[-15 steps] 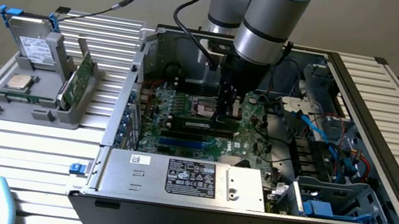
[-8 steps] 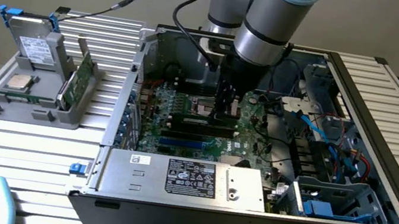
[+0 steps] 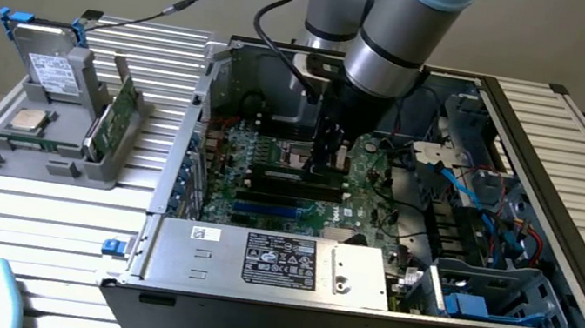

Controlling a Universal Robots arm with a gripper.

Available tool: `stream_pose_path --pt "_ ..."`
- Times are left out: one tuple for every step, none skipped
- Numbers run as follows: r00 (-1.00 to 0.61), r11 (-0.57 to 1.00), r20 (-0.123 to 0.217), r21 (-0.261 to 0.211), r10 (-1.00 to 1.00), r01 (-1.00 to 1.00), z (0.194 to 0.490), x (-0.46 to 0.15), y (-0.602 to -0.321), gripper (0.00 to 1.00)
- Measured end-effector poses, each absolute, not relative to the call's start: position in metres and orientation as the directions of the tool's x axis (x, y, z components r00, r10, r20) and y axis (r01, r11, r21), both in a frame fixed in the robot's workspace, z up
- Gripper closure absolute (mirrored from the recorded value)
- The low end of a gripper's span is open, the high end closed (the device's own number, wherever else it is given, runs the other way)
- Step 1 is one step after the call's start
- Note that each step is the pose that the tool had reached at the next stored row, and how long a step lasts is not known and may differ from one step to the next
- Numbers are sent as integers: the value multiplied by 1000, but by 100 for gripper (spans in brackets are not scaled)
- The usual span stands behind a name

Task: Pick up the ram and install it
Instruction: 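Insert the ram into the slot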

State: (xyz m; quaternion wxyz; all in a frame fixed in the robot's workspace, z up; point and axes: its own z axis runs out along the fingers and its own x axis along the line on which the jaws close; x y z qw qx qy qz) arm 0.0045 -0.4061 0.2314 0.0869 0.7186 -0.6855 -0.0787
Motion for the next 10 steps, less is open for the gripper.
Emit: stream_pose_path --pt "48 -45 6 235 -999 -971 231 5 -406 86" --pt "48 -45 6 235 -999 -971 231 5 -406 86" --pt "48 -45 6 235 -999 -971 231 5 -406 86" --pt "48 -45 6 236 -999 -971 231 6 -406 86" --pt "48 -45 6 236 -999 -971 231 6 -407 86" --pt "48 -45 5 236 -999 -971 231 7 -407 86" --pt "47 -45 5 236 -999 -971 231 8 -407 86" --pt "47 -44 5 236 -999 -971 231 8 -407 86" --pt "46 -43 5 236 -999 -971 231 8 -407 86" --pt "45 -43 5 236 -999 -971 231 8 -407 86"
